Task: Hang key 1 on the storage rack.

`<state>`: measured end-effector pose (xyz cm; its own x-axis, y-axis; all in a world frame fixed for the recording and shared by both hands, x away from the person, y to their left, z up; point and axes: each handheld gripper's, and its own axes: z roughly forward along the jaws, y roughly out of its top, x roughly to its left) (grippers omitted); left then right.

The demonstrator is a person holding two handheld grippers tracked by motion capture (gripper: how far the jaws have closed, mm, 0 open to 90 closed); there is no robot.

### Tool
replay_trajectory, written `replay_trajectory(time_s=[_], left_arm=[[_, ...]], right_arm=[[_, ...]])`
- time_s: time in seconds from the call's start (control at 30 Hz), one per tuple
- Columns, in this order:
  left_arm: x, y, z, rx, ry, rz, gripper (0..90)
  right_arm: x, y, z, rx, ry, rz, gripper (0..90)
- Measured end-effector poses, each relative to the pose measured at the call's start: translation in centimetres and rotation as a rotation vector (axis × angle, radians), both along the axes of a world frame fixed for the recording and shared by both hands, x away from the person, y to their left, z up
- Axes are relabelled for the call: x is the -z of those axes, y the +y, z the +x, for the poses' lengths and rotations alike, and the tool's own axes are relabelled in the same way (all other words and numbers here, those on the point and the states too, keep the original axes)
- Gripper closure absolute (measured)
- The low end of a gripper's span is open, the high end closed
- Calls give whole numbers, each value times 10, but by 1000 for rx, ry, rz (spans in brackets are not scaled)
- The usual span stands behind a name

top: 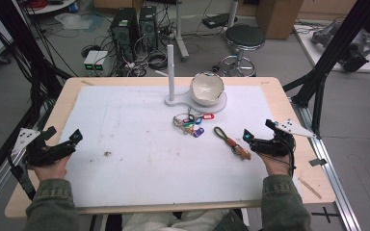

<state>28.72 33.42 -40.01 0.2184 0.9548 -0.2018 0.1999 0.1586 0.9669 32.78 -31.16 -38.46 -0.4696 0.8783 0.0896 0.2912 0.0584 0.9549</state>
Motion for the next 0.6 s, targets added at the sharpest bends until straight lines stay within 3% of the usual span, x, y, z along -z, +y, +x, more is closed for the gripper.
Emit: replay_trajectory(time_s=[0.33,0.6], left_arm=[[1,0,1,4,7,0,17],[1,0,2,5,8,-2,17]], right_arm=[[1,2,3,-9,24,-9,6],[0,10,8,-25,58,-49,6]])
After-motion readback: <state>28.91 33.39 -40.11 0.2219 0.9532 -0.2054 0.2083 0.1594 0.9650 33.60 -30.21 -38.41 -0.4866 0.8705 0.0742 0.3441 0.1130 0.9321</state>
